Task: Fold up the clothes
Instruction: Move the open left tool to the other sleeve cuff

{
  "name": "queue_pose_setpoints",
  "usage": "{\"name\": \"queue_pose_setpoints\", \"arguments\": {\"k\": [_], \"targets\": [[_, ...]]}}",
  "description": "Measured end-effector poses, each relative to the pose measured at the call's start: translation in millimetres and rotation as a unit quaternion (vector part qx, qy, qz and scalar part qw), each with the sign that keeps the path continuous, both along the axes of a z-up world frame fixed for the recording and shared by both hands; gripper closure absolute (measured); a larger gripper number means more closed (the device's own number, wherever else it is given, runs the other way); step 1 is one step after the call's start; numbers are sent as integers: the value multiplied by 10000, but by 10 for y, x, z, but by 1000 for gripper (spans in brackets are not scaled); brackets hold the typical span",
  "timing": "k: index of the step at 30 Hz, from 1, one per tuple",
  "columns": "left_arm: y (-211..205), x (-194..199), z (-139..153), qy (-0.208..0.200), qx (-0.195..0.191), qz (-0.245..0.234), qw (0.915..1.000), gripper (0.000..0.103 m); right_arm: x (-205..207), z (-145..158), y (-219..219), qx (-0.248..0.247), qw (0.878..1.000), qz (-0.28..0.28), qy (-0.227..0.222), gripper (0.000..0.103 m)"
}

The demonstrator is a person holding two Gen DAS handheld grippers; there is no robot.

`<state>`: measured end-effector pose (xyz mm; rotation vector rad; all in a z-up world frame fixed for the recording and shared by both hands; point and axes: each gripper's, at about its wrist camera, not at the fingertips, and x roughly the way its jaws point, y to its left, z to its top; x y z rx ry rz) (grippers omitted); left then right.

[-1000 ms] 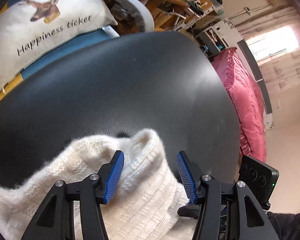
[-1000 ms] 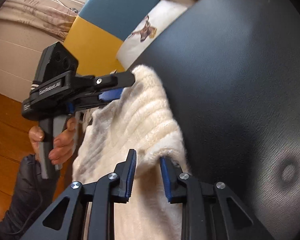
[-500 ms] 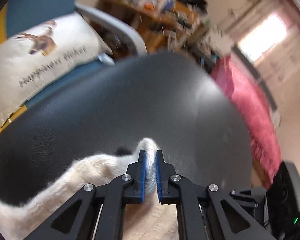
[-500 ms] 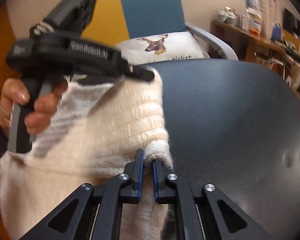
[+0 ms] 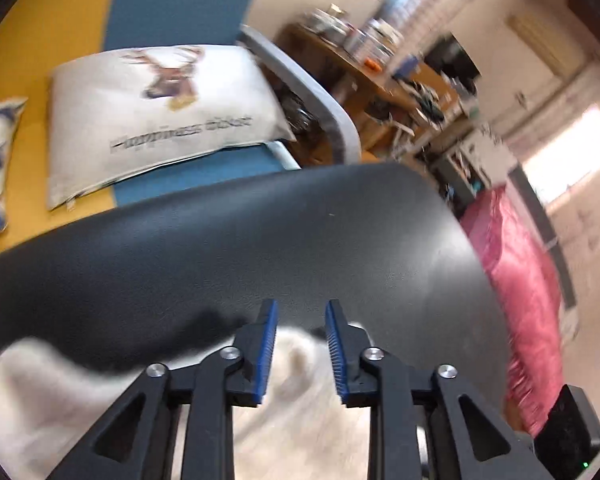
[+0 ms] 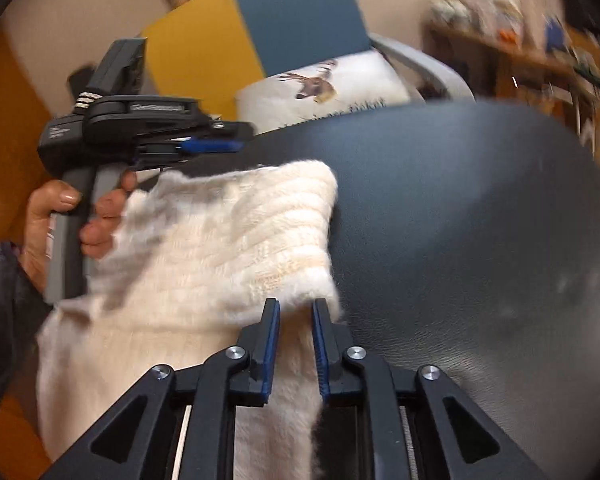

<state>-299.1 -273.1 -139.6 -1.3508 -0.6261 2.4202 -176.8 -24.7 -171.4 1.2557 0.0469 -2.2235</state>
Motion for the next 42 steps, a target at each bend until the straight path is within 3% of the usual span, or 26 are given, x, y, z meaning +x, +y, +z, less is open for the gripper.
{"name": "queue_pose_setpoints", "arguments": {"k": [5,7,10,14,17,22,25,27,29,32,36,38,40,42], "targets": [[-495,671,-10,-104,-192,560,9982,74,-101,240,4,39,9993,71,359,80],[-713,984,-32,-131,-185,827,9963,74,-219,321,-172,-8,9977,382,554,80],[-976,1421,-78,-265,-300,1224,9917,74,-417,243,-633,463,9912,924,827,80],[-1138,1800,-123,-402,-570,1512,9860,74,-744,-126,-1053,864,9876,1227,468,80],[-1203,1930,-233,-560,-905,1695,9798,74,-877,-411,-1054,1129,9889,963,-6,82],[-1198,2166,-277,-528,-1051,1799,9766,75,-863,-370,-967,959,9930,682,-89,82],[-1269,2345,-105,-377,-745,2059,9750,75,-771,-106,-947,483,9949,871,-135,81],[-1428,2505,39,-184,-414,2317,9717,75,-624,2,-1030,426,9919,1191,-103,81],[-1514,2627,122,-59,-367,2399,9701,75,-519,6,-1109,526,9894,1351,-130,81],[-1506,2648,57,-247,-362,2264,9731,75,-443,-170,-1217,928,9868,1296,-281,81],[-1438,2626,-198,-707,-650,2291,9687,75,-357,-251,-1298,1210,9854,1152,-319,81],[-1463,2696,-164,-632,-536,2411,9670,75,-296,-93,-1368,896,9876,1255,-281,80],[-1516,2793,-53,-373,-222,2530,9665,74,-189,67,-1563,560,9847,1627,-267,81],[-1535,2830,31,-190,-158,2570,9661,74,-91,151,-1795,369,9803,1924,-247,81]]}}
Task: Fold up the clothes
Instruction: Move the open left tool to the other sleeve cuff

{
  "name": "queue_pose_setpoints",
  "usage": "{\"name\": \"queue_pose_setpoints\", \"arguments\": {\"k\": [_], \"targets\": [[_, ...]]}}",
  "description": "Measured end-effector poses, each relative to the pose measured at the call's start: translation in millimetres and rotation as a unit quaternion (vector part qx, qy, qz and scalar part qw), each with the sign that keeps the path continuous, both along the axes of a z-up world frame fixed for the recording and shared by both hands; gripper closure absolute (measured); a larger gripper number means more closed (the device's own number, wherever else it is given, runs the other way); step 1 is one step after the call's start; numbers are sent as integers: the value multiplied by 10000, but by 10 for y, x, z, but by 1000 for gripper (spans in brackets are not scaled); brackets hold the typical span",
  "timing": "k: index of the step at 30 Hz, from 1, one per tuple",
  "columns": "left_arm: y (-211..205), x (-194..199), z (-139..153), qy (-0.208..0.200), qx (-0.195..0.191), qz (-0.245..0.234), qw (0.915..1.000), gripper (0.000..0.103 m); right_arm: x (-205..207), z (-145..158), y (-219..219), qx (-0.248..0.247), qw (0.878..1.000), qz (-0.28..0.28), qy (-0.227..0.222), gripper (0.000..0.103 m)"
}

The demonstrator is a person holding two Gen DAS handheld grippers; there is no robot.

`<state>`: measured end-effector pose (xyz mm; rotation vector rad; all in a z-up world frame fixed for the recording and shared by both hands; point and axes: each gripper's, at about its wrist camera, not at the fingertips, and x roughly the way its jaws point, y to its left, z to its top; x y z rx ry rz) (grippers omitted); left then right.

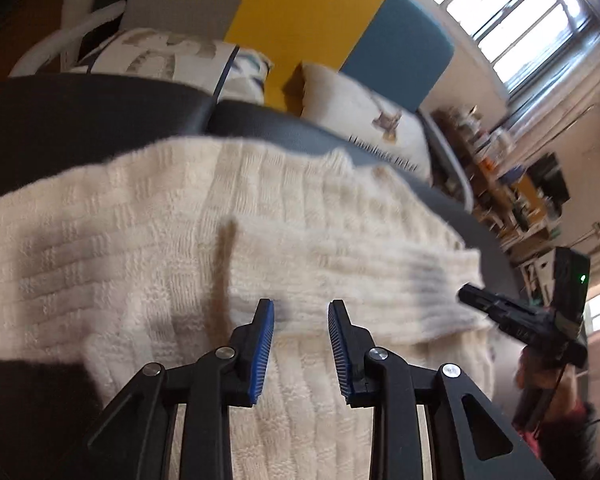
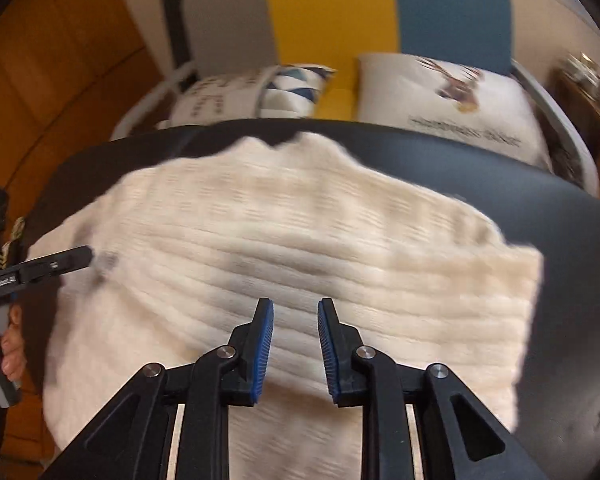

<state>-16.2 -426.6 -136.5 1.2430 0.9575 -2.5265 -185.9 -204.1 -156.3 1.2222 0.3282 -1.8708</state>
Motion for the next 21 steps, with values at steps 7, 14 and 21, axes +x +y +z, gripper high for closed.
{"name": "queue_pose_setpoints", "arguments": {"k": [7,14,21], "targets": [[-11,-257,-236,-410,-97,19,9991,74,99,-302,-608,270,9991,190,-264,80],[-216,82,-212,-78,484,531,9974,66,116,-199,-445,-226,9992,111,-315,80],[-837,1331,-74,467,1385,1846,9719,61,366,-93,-192,-804,9949,-6,-612,80]]}}
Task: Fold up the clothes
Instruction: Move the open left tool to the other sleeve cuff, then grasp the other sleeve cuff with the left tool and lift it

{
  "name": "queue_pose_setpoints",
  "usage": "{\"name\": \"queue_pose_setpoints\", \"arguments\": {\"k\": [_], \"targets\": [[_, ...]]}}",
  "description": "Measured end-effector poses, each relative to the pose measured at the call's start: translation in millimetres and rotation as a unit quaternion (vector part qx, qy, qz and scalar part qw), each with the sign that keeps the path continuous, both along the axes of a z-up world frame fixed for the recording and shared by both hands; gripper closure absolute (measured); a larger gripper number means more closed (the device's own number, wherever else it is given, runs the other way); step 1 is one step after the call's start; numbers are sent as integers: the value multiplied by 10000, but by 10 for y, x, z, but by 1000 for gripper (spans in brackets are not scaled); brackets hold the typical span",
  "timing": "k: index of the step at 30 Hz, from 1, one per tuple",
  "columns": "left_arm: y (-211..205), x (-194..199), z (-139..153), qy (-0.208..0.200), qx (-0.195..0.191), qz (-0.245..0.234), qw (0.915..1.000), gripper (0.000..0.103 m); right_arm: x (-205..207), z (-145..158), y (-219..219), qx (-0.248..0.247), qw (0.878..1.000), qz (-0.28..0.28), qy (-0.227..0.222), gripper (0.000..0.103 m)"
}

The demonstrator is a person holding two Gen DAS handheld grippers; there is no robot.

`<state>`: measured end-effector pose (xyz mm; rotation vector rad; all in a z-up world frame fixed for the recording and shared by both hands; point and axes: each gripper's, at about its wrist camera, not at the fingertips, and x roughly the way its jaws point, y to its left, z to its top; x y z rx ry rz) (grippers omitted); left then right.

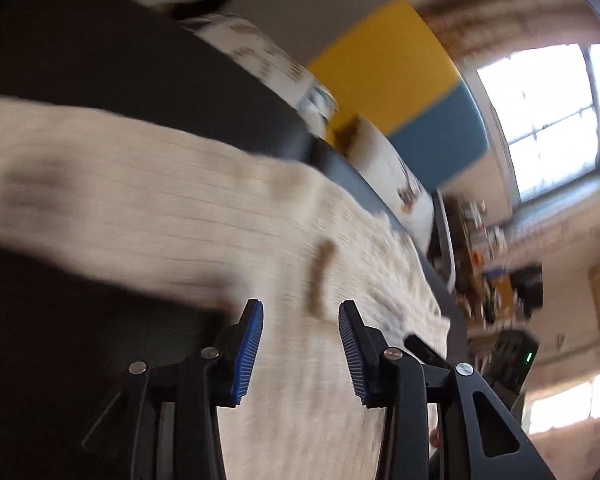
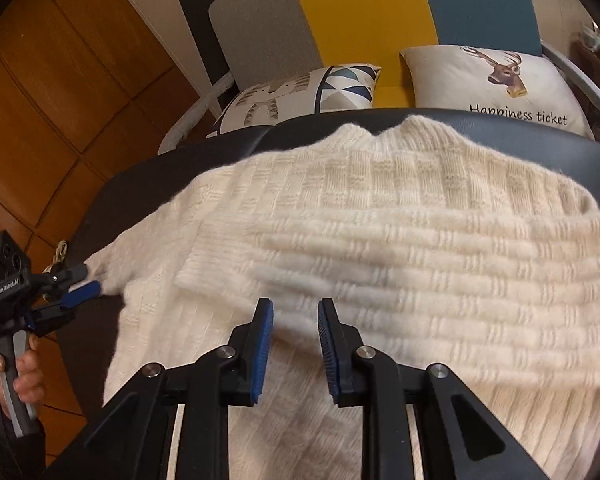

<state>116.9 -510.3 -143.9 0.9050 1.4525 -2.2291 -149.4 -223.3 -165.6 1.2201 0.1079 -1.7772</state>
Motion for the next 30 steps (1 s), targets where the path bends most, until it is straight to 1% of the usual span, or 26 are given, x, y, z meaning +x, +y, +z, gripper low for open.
{"name": "queue_pose_setpoints", "arguments": {"k": [2,3,5,7,8,10,12,15,17,20,23,26,30], "targets": [[-301,552,0,104,214,558,9982,60,91,-11,57,-22,10000,-61,-43,80],[-442,827,-4,98,261,878,9958,58,122,-21,69,-36,9999,-98,-76,80],[-750,1381,-37,36,344,1526,9877,57,171,-33,97,-64,9997,-171,-130,80],[-1060,1875,-133,38,620,2131,9750,55,211,-22,100,-67,9996,-251,-139,80],[-1173,2060,-189,40,775,2394,9678,55,230,-16,100,-67,9995,-291,-142,80],[-1393,2384,-318,139,1071,2863,9520,55,266,5,86,-44,9993,-350,-106,80],[-1551,2596,-448,185,1380,3217,9365,55,298,36,53,9,9993,-383,-19,79],[-1712,2729,-596,211,1627,3451,9241,55,326,79,-2,62,9992,-396,59,78],[-1786,2721,-647,285,1645,3436,9242,55,344,102,-36,88,9991,-391,122,78],[-1868,2687,-729,380,1758,3504,9192,55,359,118,-85,126,9991,-379,167,78],[-1956,2664,-786,493,1865,3614,9122,53,355,132,-126,174,9990,-350,235,78],[-2048,2639,-803,514,1818,3645,9118,53,305,125,-173,222,9987,-370,271,78],[-2080,2580,-816,532,1739,3711,9106,53,161,100,-213,311,9974,-563,327,78]]}}
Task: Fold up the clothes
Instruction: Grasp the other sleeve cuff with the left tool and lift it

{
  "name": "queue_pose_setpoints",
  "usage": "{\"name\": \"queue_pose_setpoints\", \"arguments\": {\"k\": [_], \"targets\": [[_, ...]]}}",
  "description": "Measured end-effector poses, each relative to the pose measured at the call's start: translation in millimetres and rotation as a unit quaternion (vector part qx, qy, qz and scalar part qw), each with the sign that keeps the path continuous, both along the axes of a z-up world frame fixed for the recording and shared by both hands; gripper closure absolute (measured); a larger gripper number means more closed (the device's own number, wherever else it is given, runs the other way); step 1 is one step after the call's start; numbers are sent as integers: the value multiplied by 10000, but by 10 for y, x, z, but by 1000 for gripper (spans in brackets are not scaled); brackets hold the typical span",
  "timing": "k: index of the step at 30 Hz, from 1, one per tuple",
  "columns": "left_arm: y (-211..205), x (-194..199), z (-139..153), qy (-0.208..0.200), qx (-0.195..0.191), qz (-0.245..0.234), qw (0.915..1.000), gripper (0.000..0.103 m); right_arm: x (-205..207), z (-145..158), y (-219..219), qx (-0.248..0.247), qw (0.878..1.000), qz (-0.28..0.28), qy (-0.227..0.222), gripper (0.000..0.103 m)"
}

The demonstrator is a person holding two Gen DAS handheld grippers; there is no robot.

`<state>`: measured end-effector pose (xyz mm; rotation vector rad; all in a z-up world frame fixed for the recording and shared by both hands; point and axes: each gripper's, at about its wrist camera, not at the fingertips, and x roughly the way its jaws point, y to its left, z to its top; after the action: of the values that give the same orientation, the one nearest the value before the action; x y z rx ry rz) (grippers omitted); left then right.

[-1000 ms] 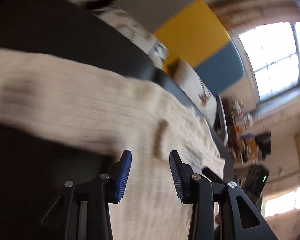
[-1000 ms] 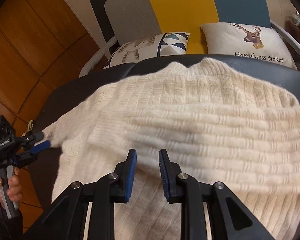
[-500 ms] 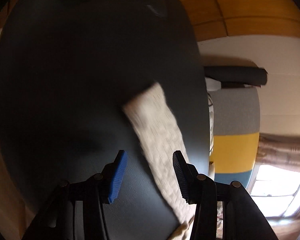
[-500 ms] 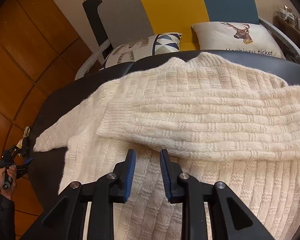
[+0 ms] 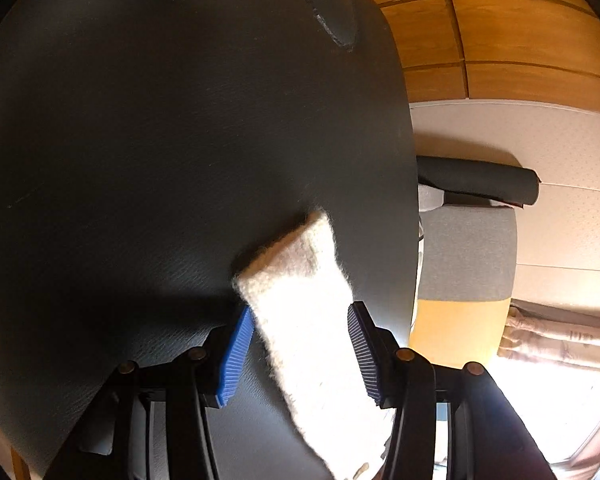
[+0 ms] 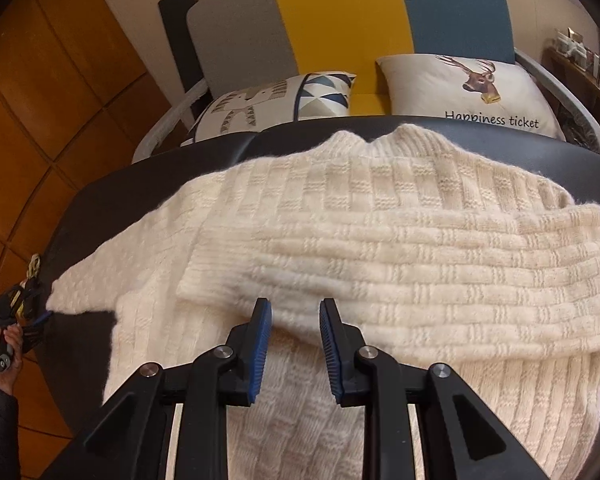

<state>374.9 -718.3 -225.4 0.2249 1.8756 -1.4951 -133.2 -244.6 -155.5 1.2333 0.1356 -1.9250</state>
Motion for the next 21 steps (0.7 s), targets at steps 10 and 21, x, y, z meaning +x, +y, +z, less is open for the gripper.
{"name": "queue_pose_setpoints", "arguments": {"k": [10,21], "targets": [[-22,-73,18,-650,-182,143,9976,96,-68,-107,82,176,9996,-195,45,78],[328,-674,674,-447,-1195,-431,9909,97,-204,-206,399,-130,9972,-538,-512,78]]}}
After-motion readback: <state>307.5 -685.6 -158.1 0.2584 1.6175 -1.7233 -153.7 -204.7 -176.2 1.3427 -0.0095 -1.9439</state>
